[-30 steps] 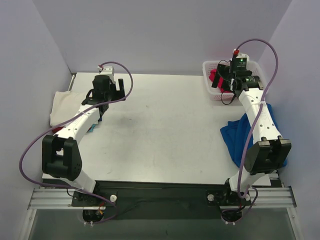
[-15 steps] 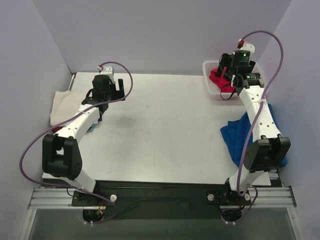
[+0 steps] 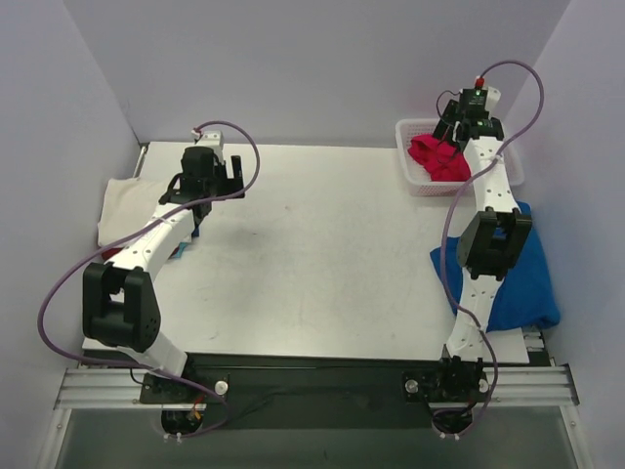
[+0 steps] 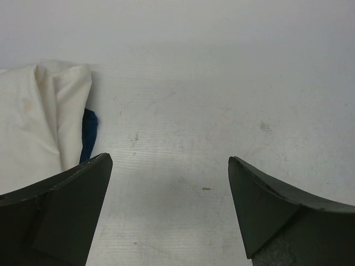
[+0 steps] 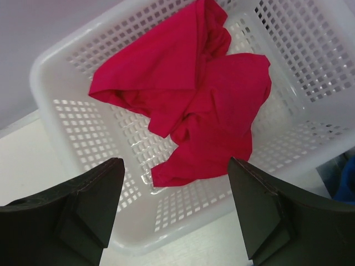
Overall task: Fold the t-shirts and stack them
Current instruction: Grab crumpled tshirt from bin with the right arm
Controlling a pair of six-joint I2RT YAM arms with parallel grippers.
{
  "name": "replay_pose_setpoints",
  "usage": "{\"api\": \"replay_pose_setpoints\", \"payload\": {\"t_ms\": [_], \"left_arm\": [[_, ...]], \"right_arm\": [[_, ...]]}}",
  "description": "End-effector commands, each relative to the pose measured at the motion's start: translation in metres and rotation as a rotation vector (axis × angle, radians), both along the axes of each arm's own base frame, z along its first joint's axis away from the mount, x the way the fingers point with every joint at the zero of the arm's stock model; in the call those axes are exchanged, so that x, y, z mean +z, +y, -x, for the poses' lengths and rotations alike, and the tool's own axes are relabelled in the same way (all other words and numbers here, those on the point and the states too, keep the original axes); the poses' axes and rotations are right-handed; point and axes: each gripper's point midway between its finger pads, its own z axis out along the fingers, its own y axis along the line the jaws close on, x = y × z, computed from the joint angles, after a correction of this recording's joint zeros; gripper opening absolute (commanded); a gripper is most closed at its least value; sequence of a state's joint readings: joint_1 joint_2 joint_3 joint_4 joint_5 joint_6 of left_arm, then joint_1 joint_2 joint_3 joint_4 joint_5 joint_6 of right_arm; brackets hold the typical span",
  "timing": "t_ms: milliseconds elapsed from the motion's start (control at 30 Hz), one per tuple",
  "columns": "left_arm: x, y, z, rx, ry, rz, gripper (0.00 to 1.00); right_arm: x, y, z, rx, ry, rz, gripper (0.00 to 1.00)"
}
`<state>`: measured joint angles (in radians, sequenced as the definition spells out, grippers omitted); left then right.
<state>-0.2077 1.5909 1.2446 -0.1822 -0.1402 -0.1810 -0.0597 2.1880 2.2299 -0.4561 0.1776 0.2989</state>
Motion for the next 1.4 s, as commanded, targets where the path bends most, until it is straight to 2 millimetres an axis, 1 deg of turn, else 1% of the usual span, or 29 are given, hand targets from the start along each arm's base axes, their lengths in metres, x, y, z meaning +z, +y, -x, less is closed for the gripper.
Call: {"api": "replay_pose_setpoints", "payload": {"t_ms": [0, 33, 67, 133, 167, 200, 267, 300, 333, 367, 533, 567, 633, 667, 733, 767, 800, 900, 967, 1000, 1067, 1100, 1133, 1167, 1200, 1233, 1300, 1333, 1367], "left_arm": [[0.02, -0.001, 0.007, -0.014, -0.027, 0.024, 0.98], [0.019, -0.001, 0.009, -0.014, -0.02, 0.024, 0.97], [0.016, -0.001, 0.011, -0.017, -0.007, 0.023, 0.97], [0.015, -0.003, 0.015, -0.024, 0.001, 0.036, 0.98], [0.014, -0.005, 0.016, -0.029, 0.008, 0.041, 0.98], [0.012, -0.006, 0.02, -0.034, 0.015, 0.054, 0.98], [0.012, -0.008, 0.022, -0.04, 0.014, 0.065, 0.97], [0.011, -0.01, 0.024, -0.05, 0.016, 0.075, 0.97], [0.01, -0.011, 0.025, -0.051, 0.019, 0.078, 0.97], [0.01, -0.012, 0.026, -0.055, 0.018, 0.08, 0.97], [0.009, -0.011, 0.029, -0.054, 0.027, 0.079, 0.97], [0.009, -0.011, 0.03, -0.054, 0.029, 0.078, 0.97], [0.009, -0.011, 0.032, -0.052, 0.029, 0.079, 0.98], [0.009, -0.01, 0.032, -0.049, 0.028, 0.079, 0.97], [0.01, -0.009, 0.033, -0.047, 0.025, 0.081, 0.97], [0.009, -0.009, 0.035, -0.046, 0.03, 0.078, 0.98], [0.009, -0.008, 0.034, -0.042, 0.029, 0.076, 0.97], [0.009, -0.007, 0.035, -0.04, 0.033, 0.069, 0.97], [0.009, -0.007, 0.035, -0.04, 0.032, 0.065, 0.97], [0.009, -0.006, 0.035, -0.039, 0.033, 0.061, 0.97], [0.01, -0.005, 0.036, -0.036, 0.031, 0.06, 0.97], [0.009, -0.006, 0.036, -0.04, 0.034, 0.058, 0.98], [0.008, -0.006, 0.037, -0.04, 0.037, 0.057, 0.98], [0.008, -0.005, 0.036, -0.038, 0.037, 0.055, 0.97], [0.008, -0.005, 0.037, -0.04, 0.037, 0.055, 0.97], [0.008, -0.005, 0.037, -0.04, 0.036, 0.056, 0.97], [0.01, -0.005, 0.036, -0.041, 0.029, 0.055, 0.97], [0.01, -0.006, 0.035, -0.042, 0.027, 0.057, 0.97], [0.012, -0.006, 0.034, -0.042, 0.022, 0.058, 0.98]], "right_arm": [[-0.021, -0.021, -0.015, -0.048, -0.012, -0.04, 0.77], [-0.028, -0.023, -0.019, -0.05, -0.013, -0.055, 0.77], [-0.039, -0.03, -0.024, -0.062, -0.021, -0.09, 0.77], [-0.049, -0.037, -0.03, -0.072, -0.027, -0.113, 0.77], [-0.062, -0.04, -0.032, -0.079, -0.019, -0.14, 0.77], [-0.065, -0.048, -0.036, -0.094, -0.038, -0.155, 0.77], [-0.079, -0.054, -0.044, -0.107, -0.056, -0.194, 0.77], [-0.084, -0.06, -0.045, -0.113, -0.064, -0.213, 0.77], [-0.088, -0.062, -0.048, -0.116, -0.07, -0.225, 0.77], [-0.095, -0.065, -0.052, -0.123, -0.081, -0.237, 0.79], [-0.114, -0.063, -0.068, -0.107, -0.099, -0.306, 0.8], [-0.121, -0.063, -0.069, -0.108, -0.094, -0.318, 0.8], [-0.128, -0.06, -0.071, -0.114, -0.092, -0.347, 0.8], [-0.137, -0.06, -0.071, -0.119, -0.081, -0.359, 0.8], [-0.142, -0.056, -0.072, -0.119, -0.079, -0.384, 0.79], [-0.149, -0.055, -0.072, -0.121, -0.068, -0.394, 0.78], [-0.151, -0.054, -0.073, -0.12, -0.069, -0.402, 0.77], [-0.16, -0.05, -0.075, -0.121, -0.06, -0.425, 0.68], [-0.162, -0.047, -0.076, -0.119, -0.06, -0.439, 0.56], [-0.163, -0.048, -0.076, -0.12, -0.059, -0.44, 0.52], [-0.163, -0.046, -0.077, -0.118, -0.061, -0.446, 0.42], [-0.162, -0.046, -0.078, -0.116, -0.065, -0.451, 0.39], [-0.157, -0.047, -0.078, -0.115, -0.072, -0.451, 0.29], [-0.155, -0.047, -0.078, -0.114, -0.075, -0.451, 0.24], [-0.151, -0.047, -0.079, -0.112, -0.081, -0.449, 0.15], [-0.143, -0.047, -0.079, -0.11, -0.093, -0.445, 0.01], [-0.132, -0.048, -0.08, -0.109, -0.11, -0.435, 0.0], [-0.117, -0.049, -0.081, -0.105, -0.135, -0.428, 0.0], [-0.108, -0.05, -0.081, -0.102, -0.15, -0.424, 0.0]]}}
